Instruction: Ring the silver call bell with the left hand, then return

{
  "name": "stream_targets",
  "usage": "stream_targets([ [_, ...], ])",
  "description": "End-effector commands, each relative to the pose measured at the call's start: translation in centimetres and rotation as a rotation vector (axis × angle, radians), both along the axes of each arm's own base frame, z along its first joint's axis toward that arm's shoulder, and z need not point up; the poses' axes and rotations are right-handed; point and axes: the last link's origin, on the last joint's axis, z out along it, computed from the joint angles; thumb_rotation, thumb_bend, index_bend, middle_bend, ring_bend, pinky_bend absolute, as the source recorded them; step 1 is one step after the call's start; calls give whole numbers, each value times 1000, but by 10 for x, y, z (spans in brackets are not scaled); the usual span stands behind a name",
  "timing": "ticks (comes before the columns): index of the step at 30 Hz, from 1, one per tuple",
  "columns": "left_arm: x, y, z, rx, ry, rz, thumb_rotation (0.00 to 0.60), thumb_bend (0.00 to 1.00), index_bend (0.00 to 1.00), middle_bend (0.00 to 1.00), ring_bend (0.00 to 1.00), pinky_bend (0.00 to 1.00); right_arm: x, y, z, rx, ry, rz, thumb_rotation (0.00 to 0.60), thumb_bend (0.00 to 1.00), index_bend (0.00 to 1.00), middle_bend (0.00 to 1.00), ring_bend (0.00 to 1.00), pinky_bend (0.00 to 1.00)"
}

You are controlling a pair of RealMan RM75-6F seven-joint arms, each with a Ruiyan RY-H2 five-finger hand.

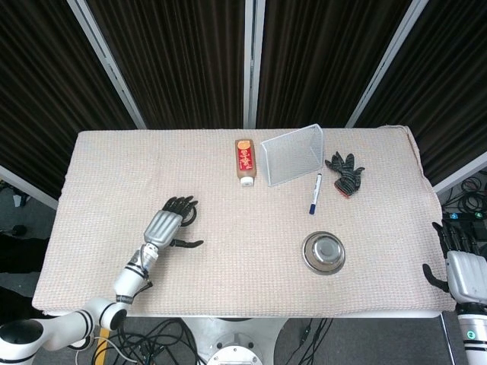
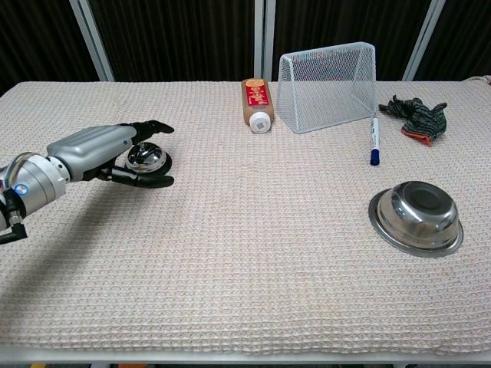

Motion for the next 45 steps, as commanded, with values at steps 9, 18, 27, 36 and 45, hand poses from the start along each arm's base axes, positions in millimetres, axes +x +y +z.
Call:
stream_targets([
  [9, -3, 1, -6, 20, 69, -12, 155, 0, 0, 0, 0, 0, 1, 1, 2, -5, -6, -2, 600, 267, 0, 0, 0, 0],
  [18, -7, 0, -7, 41, 95, -29, 152, 0, 0, 0, 0, 0, -1, 1, 0, 3, -12, -6, 600, 267, 0, 0, 0, 0],
  [27, -18, -4, -22, 16, 135, -7, 155, 0, 0, 0, 0, 0, -1, 2, 2, 3, -24, -14, 600, 266, 0, 0, 0, 0],
  [36, -6, 1, -11, 108, 71, -61, 144, 0, 0, 0, 0, 0, 0, 2, 2, 6, -28, -9, 600, 264, 0, 0, 0, 0],
  [45, -21, -5, -25, 21, 119, -10, 142, 0, 0, 0, 0, 0, -2, 1, 2, 7, -28, -20, 600, 261, 0, 0, 0, 0],
])
